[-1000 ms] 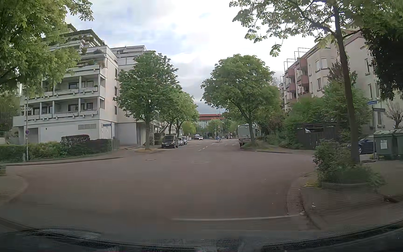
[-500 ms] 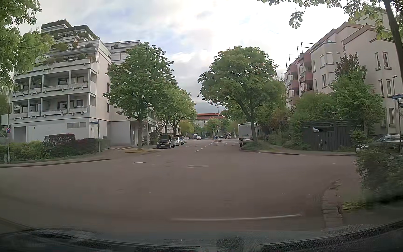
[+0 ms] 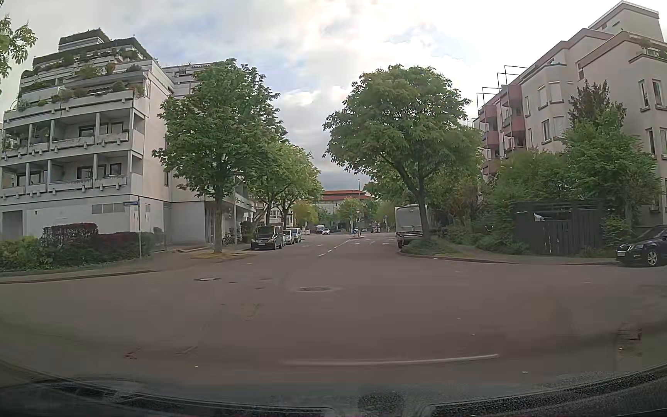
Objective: Follow the waypoints while adhering to traffic rules and regulations
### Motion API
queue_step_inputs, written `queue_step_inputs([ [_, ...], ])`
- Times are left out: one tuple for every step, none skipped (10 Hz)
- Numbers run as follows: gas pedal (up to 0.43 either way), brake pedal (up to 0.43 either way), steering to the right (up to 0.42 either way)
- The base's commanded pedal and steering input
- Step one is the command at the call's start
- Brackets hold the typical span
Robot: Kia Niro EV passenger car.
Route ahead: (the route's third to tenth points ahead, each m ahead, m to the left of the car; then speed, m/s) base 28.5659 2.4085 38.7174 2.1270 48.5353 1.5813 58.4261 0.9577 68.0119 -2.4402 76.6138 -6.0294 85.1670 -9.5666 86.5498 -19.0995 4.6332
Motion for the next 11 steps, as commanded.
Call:
queue_step_inputs([
  [0.0,0.122,0.009],
  [0.0,0.128,0.012],
  [0.0,0.128,0.014],
  [0.0,0.134,0.013],
  [0.0,0.14,0.012],
  [0.0,0.146,0.015],
  [0.0,0.146,0.016],
  [0.0,0.146,0.015],
  [0.0,0.146,0.014],
  [0.0,0.146,0.015],
  [0.0,0.14,0.014],
])
